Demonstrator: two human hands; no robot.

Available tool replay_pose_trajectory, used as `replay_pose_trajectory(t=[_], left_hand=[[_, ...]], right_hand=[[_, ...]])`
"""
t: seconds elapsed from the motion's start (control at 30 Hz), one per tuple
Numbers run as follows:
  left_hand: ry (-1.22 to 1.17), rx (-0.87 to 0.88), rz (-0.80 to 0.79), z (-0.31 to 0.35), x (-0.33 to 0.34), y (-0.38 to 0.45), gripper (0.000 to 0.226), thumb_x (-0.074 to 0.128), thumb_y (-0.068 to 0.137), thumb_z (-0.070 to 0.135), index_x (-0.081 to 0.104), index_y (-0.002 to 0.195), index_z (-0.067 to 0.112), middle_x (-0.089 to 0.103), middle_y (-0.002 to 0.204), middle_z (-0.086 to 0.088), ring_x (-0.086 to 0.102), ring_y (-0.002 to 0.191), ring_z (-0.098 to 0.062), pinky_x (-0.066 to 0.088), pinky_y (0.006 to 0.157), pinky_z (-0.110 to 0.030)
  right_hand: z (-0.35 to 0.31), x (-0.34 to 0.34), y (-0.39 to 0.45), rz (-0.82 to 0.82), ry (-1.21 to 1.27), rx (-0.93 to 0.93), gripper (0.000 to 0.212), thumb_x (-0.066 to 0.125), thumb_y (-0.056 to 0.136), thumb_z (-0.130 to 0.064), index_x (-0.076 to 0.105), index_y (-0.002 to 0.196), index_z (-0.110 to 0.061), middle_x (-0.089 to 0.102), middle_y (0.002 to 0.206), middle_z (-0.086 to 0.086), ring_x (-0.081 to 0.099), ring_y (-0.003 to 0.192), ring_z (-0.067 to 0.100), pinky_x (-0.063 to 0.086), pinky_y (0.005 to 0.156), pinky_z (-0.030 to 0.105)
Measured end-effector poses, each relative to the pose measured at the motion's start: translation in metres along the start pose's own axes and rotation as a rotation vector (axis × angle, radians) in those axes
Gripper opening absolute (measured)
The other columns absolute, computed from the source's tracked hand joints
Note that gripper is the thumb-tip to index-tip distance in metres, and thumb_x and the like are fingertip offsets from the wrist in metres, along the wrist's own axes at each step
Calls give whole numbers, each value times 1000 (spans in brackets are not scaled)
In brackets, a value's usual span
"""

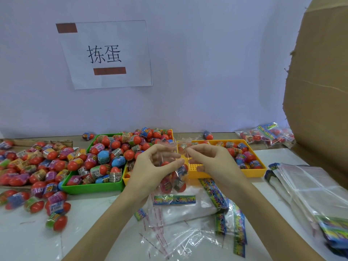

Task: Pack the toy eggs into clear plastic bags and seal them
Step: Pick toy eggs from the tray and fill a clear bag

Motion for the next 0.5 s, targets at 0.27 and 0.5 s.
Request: replay_pose_trajectory(t=[0.27,0.5], left_hand=[[-80,-97,-26,0,2,1,28,80,82,48,81,104,30,81,107,-1,76,104,-17,63,84,-33],[-230,-211,-17,-7,1,2,27,71,95,28,79,117,14,82,111,-7,78,107,-27,63,89,-39]], right_hand=[[3,-5,3,131,85,111,13,68,101,-18,77,94,-12,78,80,-4,72,80,9,54,73,30],[5,-10,3,225,-24,125,10,66,100,-14,73,93,-15,75,81,-4,71,86,14,55,68,27]])
Point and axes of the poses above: each hand's wrist, its own y-axis towards the middle knuckle, its own x-axis out of the palm, z = x × y, the point moved 4 cm from there along y, towards the middle knuckle
